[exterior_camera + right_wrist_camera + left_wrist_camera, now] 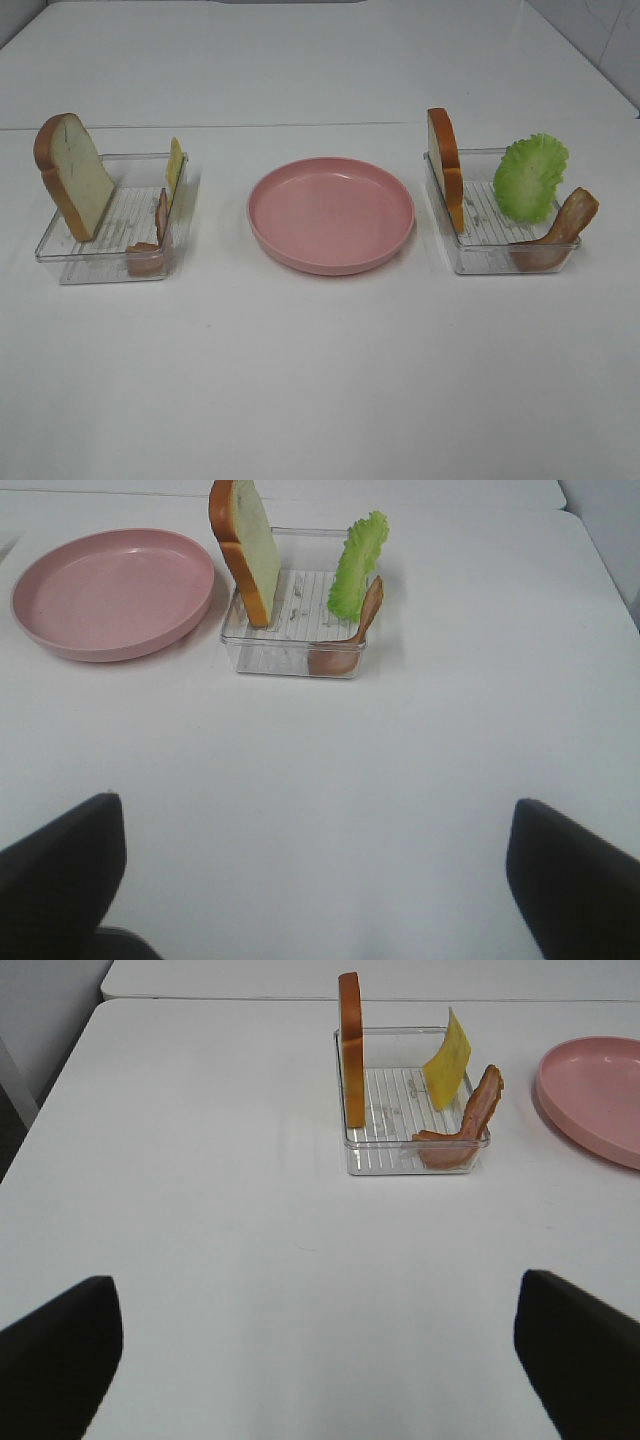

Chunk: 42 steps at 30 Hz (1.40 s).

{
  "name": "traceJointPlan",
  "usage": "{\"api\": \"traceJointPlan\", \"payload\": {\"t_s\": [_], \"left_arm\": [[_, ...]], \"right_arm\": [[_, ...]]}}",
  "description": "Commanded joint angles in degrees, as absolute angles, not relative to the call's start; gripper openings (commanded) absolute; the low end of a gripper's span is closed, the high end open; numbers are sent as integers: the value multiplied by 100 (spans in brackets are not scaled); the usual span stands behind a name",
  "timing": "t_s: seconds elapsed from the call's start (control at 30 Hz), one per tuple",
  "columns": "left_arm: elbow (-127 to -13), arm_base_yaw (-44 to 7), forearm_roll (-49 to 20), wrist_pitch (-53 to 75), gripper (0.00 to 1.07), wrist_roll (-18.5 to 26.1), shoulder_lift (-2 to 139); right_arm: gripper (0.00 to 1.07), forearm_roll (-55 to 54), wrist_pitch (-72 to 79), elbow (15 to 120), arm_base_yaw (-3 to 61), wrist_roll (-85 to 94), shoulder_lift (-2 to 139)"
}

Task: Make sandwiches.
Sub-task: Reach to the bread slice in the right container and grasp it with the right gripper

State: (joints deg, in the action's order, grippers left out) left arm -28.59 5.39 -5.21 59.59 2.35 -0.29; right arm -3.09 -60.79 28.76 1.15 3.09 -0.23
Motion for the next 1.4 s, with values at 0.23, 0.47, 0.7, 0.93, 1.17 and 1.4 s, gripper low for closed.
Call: {"api": "traceJointPlan", "payload": {"t_s": [0.23, 0.47, 0.7, 0.93, 1.17, 1.4], "left_arm": [[-2853, 567, -561, 5930, 100, 206, -143], [-2853, 567, -579, 5930, 100, 206, -143], [-2853, 567, -602, 5930, 100, 206, -143], [-2853, 567, -584, 5930, 100, 206, -132], [-2853, 567, -539, 5930, 100, 218, -126], [-2853, 567, -539, 5930, 100, 218, -126]], "right_arm": [[98, -258, -6022, 2871, 103, 355, -120], [98, -258, -6022, 2871, 103, 355, -120], [98, -252, -6016, 2871, 103, 355, -120], [98, -298, -6016, 3312, 103, 355, 1490], [98, -791, -5970, 5002, 103, 361, 4899], [98, -842, -5942, 6194, 103, 378, 6578]]}}
